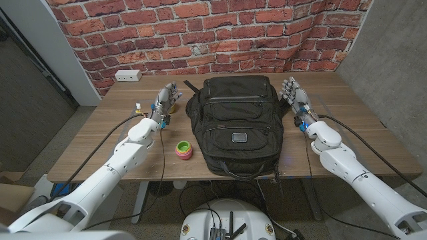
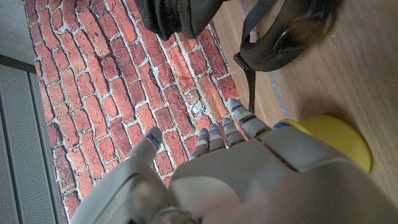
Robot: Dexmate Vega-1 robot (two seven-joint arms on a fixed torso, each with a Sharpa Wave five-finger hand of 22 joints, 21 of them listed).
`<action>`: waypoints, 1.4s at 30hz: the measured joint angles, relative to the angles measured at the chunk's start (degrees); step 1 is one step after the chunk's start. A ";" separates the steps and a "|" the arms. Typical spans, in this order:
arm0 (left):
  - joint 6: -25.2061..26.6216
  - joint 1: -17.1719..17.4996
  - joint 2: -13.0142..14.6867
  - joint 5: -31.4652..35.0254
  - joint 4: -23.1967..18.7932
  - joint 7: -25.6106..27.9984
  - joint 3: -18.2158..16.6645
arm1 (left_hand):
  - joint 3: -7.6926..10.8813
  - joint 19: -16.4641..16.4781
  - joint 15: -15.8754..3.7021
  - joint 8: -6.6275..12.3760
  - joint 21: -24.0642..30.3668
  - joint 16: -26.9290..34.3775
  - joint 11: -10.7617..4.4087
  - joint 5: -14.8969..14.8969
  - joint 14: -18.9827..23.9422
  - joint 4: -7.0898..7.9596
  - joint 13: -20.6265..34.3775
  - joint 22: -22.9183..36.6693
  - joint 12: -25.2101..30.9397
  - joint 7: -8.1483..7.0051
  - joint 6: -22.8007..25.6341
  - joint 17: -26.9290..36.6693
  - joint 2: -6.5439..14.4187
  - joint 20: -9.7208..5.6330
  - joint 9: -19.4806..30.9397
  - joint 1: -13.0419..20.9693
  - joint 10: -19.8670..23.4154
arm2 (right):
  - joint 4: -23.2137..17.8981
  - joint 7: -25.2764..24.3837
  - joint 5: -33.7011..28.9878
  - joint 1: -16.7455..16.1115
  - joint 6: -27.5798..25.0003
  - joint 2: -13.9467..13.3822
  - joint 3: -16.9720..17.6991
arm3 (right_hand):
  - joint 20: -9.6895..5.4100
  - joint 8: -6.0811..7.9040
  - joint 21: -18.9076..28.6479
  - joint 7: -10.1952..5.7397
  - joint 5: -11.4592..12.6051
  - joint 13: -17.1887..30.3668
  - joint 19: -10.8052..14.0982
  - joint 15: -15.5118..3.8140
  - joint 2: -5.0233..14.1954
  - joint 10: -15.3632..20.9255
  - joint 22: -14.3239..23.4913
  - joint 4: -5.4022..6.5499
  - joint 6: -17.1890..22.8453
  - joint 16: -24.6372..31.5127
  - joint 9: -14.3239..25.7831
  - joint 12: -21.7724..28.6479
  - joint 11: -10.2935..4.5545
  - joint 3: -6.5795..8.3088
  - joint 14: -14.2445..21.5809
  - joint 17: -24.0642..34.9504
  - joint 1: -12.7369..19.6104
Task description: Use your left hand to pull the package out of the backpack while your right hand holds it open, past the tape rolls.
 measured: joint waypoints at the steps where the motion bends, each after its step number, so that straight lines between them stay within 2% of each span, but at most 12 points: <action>1: 0.00 -0.06 0.10 0.00 -0.06 0.00 0.00 | 0.00 0.00 0.00 0.00 0.00 0.00 0.00 0.00 0.00 0.00 0.00 0.00 0.00 0.00 0.00 0.00 0.00 0.00 0.00 0.00 0.00 | 0.00 -0.15 -0.09 0.00 0.00 0.00 0.00 | 0.00 0.00 0.00 0.00 0.00 0.00 0.00 -0.09 0.00 0.00 0.00 -0.16 0.00 0.00 0.00 0.00 0.00 0.16 0.09 0.00 0.00; 4: 1.36 -0.30 0.49 0.02 -0.26 0.01 0.00 | 0.00 0.00 0.00 0.00 0.00 0.00 0.00 0.00 0.00 0.00 0.00 0.00 0.00 0.00 0.00 0.00 0.00 0.00 0.00 0.00 0.00 | -2.29 -0.75 -0.48 -1.76 0.00 -1.24 0.79 | 0.00 0.00 0.00 0.00 0.00 0.00 0.00 -0.09 0.00 0.54 0.00 -0.30 0.00 0.00 0.00 0.00 -0.09 0.02 0.09 -0.05 0.00; 13: 3.12 -0.88 1.29 -0.06 -0.69 0.10 -0.09 | 0.00 0.31 0.00 0.00 0.00 -0.03 0.14 0.00 0.00 0.00 0.00 0.00 0.00 0.00 0.00 -0.01 0.00 -0.31 0.00 0.00 0.14 | -5.82 -2.67 -2.32 -4.39 0.00 -3.25 1.83 | -0.02 0.23 0.00 -0.30 0.00 0.01 0.01 -0.11 0.00 0.93 0.00 -0.66 0.30 0.00 -0.01 0.45 -0.30 0.12 0.70 -0.52 0.00; 16: 3.64 -1.02 1.52 -0.11 -0.87 0.19 -0.11 | 0.18 0.31 0.00 0.00 0.00 -0.03 0.31 0.00 -0.01 -0.17 0.00 0.00 0.00 0.00 0.00 -0.01 0.00 -0.31 -0.01 0.00 0.31 | -6.93 -3.32 -3.16 -5.30 0.12 -3.92 2.19 | -0.40 0.23 0.00 -0.08 0.00 0.01 0.43 -0.07 0.00 1.34 0.00 -0.99 0.52 0.43 -0.01 0.45 0.11 0.02 1.18 -0.78 0.00; 19: 4.34 -1.12 1.68 -0.14 -1.13 0.40 -0.13 | 0.31 0.30 0.00 0.00 0.00 -0.03 0.31 0.00 0.00 -0.31 0.00 0.00 0.00 -0.30 0.30 -0.01 0.00 -0.31 -0.01 0.00 0.31 | -8.18 -3.95 -4.03 -6.54 0.63 -4.57 2.66 | -0.10 0.45 0.28 -0.26 0.00 0.01 0.73 -0.28 0.00 1.77 0.00 -1.10 0.87 0.43 -0.01 0.45 -0.08 0.13 1.54 -0.90 0.00; 22: 4.39 -1.14 1.86 -0.14 -1.40 0.42 -0.15 | 0.31 0.30 -0.13 0.00 0.00 -0.03 0.31 0.00 0.13 -0.31 0.00 0.00 0.00 -0.30 0.30 -0.01 0.00 -0.31 -0.01 0.00 0.31 | -8.25 -4.36 -4.61 -6.61 1.02 -4.60 2.68 | -0.34 0.45 0.28 -0.44 0.00 0.01 1.09 -0.08 0.00 1.96 -0.01 -1.10 1.06 0.43 -0.01 0.45 0.11 0.13 1.76 -1.05 0.00; 27: 5.81 -1.09 2.32 -0.17 -2.26 1.31 -0.30 | 0.31 0.30 -0.10 0.00 0.00 -0.03 0.31 0.00 0.52 -0.31 0.00 -0.01 0.00 -0.08 0.52 -0.01 0.00 -0.31 -0.01 0.00 0.31 | -10.34 -4.91 -5.69 -9.06 1.85 -5.71 3.60 | -0.10 0.45 0.28 -0.23 0.00 0.01 1.33 -0.29 0.00 2.26 -0.01 -1.10 1.45 0.43 -0.01 0.45 -0.20 0.13 2.15 -1.26 0.00; 36: 7.14 -0.56 2.94 -0.20 -3.51 2.18 -0.54 | 0.23 0.52 -0.14 0.00 0.00 -0.03 0.00 0.00 0.55 -0.70 -0.01 -0.01 0.00 0.01 0.61 -0.01 0.00 -0.09 -0.01 0.00 0.63 | -13.11 -6.61 -8.12 -12.15 2.72 -6.98 4.92 | -0.30 0.67 0.50 -0.24 0.00 0.02 2.36 -0.15 -0.02 2.57 -0.01 -1.98 1.98 0.88 -0.01 0.84 0.11 0.17 3.06 -1.84 0.01; 42: 7.79 -0.34 3.23 -0.27 -4.10 2.53 -0.60 | 0.47 0.73 -0.41 0.00 0.00 -0.04 0.00 0.00 0.82 -0.95 -0.01 -0.01 0.00 0.01 0.61 -0.01 0.00 -0.12 -0.01 0.00 0.63 | -14.96 -8.29 -10.57 -14.29 3.15 -7.69 5.82 | -0.30 0.67 0.50 -0.40 0.00 -0.26 2.97 -0.20 -0.30 3.11 -0.15 -2.16 2.24 0.88 -0.01 0.86 -0.17 0.34 3.70 -2.11 0.30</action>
